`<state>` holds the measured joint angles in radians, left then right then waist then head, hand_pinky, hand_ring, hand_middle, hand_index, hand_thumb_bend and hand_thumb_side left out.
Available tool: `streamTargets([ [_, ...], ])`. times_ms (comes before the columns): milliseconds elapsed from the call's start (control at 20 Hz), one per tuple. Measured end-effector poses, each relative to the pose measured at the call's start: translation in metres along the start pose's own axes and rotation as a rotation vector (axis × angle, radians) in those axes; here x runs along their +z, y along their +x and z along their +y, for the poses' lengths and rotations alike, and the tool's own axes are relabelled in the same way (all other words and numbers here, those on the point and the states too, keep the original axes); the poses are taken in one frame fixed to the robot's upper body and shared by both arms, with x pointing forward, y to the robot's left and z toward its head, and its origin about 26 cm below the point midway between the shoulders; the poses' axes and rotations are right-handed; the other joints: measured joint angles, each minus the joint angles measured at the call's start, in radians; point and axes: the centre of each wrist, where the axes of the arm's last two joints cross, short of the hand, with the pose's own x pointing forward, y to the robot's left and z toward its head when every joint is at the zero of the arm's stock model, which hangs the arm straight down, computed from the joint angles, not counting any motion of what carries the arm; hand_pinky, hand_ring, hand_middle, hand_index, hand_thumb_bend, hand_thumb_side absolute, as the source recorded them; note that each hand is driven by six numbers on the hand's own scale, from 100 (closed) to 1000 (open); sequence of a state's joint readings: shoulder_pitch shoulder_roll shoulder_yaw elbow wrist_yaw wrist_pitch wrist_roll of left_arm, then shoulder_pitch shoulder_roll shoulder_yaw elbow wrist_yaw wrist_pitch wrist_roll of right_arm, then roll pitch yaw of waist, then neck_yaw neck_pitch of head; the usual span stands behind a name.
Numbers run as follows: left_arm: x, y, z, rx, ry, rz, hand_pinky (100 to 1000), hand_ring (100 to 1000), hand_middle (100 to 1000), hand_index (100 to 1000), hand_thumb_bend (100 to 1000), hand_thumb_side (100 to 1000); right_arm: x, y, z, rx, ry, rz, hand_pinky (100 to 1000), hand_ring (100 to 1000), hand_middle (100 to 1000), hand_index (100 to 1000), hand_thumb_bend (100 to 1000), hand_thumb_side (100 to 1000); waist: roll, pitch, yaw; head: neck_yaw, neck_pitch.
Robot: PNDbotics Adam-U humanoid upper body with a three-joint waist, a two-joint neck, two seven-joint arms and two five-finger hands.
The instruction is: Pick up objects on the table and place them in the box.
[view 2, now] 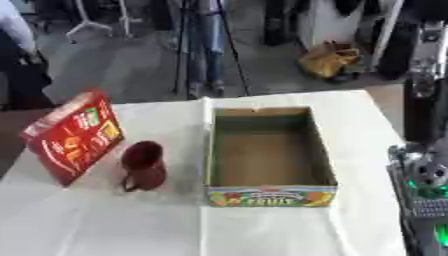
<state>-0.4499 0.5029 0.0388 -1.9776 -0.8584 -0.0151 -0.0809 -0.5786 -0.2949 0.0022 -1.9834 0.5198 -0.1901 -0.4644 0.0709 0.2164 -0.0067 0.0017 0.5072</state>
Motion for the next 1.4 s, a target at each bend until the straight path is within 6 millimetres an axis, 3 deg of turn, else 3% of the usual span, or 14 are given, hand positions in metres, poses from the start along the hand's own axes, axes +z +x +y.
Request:
streamTargets([
  [550,-0.002,-0.005,0.010,-0.136,-0.255,-0.052,992,1000,958,994,222,1000,0.002,-0.001,0.000,0.020,0.012,0.012,953,927,899,921,100,1000,0.003,0.000,0.001,-0.002,0.000],
  [700,-0.003,-0.005,0.011,-0.153,-0.284,-0.068,976,996,955,990,344,1000,0.002,0.000,0.000,0.023,0.015,0.014,953,927,898,917,100,1000,0.005,0.000,0.001,-0.003,0.000],
  [1000,-0.009,-0.014,0.008,-0.177,-0.368,-0.085,874,935,948,1000,406,918,0.003,0.000,0.001,0.028,0.021,0.020,956,927,895,911,100,1000,0.012,-0.002,0.004,-0.005,0.000],
  [1050,-0.010,-0.016,0.007,-0.178,-0.381,-0.084,883,942,947,1000,398,916,0.003,0.000,0.001,0.028,0.022,0.021,958,927,895,910,100,1000,0.013,-0.003,0.004,-0.005,0.000],
  [1100,-0.011,-0.018,0.007,-0.186,-0.397,-0.083,969,1000,959,1000,387,915,0.003,0.000,0.001,0.029,0.024,0.023,959,927,895,910,100,1000,0.013,-0.004,0.006,-0.004,0.000],
  [1400,-0.016,-0.034,0.005,-0.315,-0.493,-0.025,1000,1000,987,1000,367,915,0.006,0.000,0.002,0.030,0.037,0.034,959,921,894,907,100,1000,0.022,-0.007,0.006,0.004,-0.002],
])
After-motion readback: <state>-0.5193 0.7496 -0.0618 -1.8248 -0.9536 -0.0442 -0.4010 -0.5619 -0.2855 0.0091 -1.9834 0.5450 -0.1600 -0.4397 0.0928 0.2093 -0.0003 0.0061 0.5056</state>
